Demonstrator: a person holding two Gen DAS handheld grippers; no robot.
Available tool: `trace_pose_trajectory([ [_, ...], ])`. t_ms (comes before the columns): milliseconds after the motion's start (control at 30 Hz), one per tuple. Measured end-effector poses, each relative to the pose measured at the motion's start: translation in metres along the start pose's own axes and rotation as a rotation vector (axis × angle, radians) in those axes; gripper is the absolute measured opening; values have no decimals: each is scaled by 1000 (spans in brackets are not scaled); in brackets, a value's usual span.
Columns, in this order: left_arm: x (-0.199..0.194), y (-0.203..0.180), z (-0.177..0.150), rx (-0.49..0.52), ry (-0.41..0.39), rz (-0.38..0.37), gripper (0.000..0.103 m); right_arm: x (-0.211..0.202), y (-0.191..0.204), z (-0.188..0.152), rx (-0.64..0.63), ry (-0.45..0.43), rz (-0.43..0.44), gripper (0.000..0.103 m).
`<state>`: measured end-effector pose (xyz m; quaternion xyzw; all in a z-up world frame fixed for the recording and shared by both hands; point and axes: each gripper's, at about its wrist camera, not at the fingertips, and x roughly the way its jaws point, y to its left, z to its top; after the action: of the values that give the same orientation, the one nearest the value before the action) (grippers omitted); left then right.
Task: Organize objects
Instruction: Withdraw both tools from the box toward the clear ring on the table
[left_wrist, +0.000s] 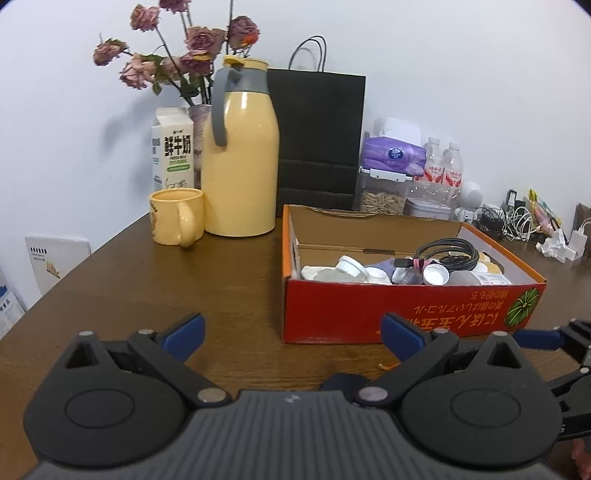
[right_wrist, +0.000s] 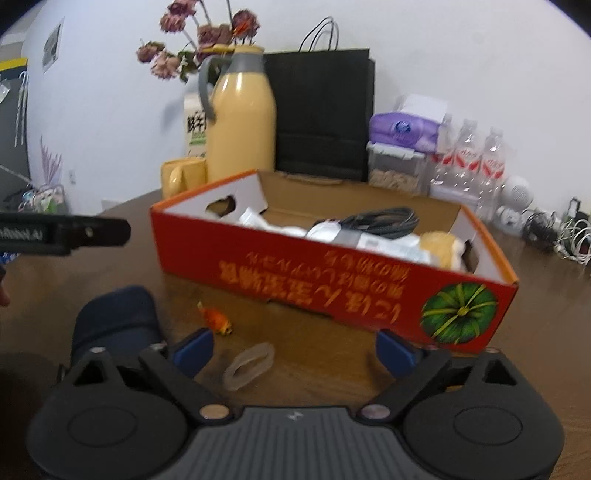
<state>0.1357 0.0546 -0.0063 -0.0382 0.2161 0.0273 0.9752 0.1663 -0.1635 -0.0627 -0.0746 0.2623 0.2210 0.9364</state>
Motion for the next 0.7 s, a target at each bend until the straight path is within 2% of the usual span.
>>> trace_pose_trajectory([
  [167,-2,9,-5,-7,14,2,103,1,4,-3,19,32,35,70],
  [233,-1,11,-7,-15,25,0,103,2,4,-3,31,40,38,68],
  [300,0,12,-8,-16,31,-10,103,3,2,-3,53,50,39,59],
  [400,-1,12,-9,-16,28,-19,103,7,-2,-1,91,79,65,51],
  [567,1,17,-10,-43,30,-22,103,13,3,1,84,110,87,50],
  [633,0,18,-10,-49,24,-24,103,14,7,2,66,110,85,46],
  [700,-1,18,-10,-49,23,-27,103,13,11,2,45,109,89,36],
])
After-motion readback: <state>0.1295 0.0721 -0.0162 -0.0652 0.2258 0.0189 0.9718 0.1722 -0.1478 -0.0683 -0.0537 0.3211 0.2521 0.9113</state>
